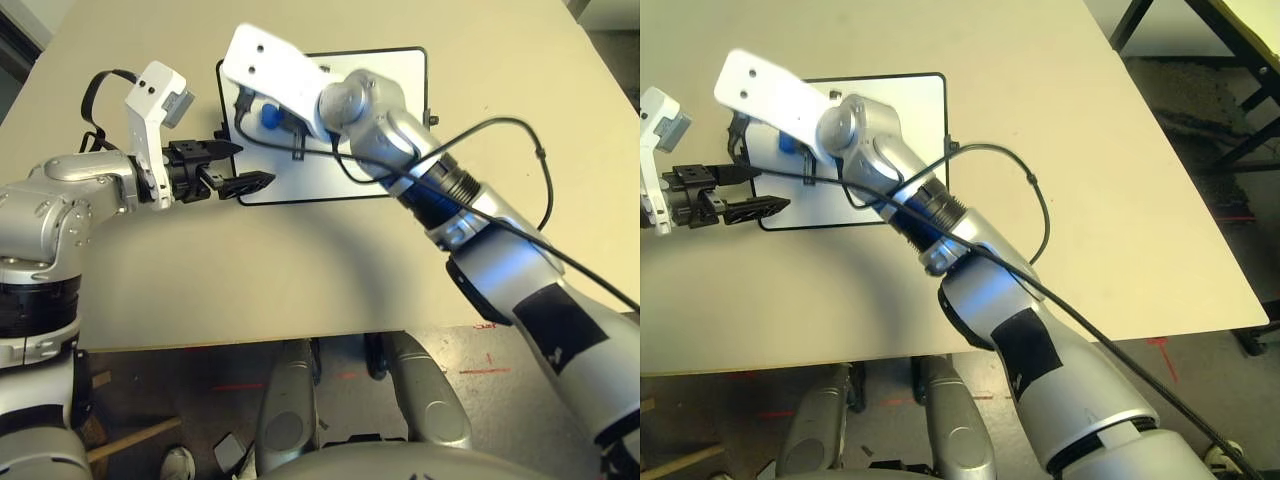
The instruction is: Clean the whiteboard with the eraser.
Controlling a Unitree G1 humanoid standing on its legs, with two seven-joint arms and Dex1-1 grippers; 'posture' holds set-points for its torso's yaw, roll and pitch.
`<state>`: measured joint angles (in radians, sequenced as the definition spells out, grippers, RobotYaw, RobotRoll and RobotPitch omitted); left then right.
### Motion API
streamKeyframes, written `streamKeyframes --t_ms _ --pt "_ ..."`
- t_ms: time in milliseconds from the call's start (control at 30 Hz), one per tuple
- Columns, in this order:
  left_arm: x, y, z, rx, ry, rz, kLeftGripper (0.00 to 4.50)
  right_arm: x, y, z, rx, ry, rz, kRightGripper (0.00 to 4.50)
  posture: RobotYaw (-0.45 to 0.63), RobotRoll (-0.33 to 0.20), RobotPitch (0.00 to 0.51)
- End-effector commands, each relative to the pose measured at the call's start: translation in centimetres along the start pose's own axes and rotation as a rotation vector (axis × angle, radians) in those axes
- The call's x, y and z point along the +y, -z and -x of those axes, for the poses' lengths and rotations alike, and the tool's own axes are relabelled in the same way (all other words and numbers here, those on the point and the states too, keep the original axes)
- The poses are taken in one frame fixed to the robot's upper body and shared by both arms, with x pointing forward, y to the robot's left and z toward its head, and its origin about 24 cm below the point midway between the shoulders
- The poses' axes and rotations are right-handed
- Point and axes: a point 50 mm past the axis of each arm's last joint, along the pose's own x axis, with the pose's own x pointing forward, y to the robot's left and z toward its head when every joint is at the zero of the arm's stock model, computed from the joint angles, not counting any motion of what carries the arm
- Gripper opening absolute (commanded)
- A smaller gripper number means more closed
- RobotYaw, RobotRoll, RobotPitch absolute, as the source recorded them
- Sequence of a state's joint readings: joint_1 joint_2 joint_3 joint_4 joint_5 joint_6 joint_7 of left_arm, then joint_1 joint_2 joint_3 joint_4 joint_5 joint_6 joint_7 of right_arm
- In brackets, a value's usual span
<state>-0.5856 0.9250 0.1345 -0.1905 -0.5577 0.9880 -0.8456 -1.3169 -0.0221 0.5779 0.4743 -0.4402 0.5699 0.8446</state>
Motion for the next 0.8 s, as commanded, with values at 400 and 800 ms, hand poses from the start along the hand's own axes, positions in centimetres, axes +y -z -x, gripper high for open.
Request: streamKeyframes --t_ms 400,800 --pt "-0.3 0.3 -0.2 0.014 0.018 0.008 4.50 -3.4 -1.6 -0.4 -0.039 0.148 -0.030 0.38 0.03 0.000 0.300" --pt "-0.3 0.4 -0.1 0.017 0.014 0.010 4.50 0.3 -0.1 -1.9 -0.001 0.004 -0.026 0.38 0.04 0.000 0.302"
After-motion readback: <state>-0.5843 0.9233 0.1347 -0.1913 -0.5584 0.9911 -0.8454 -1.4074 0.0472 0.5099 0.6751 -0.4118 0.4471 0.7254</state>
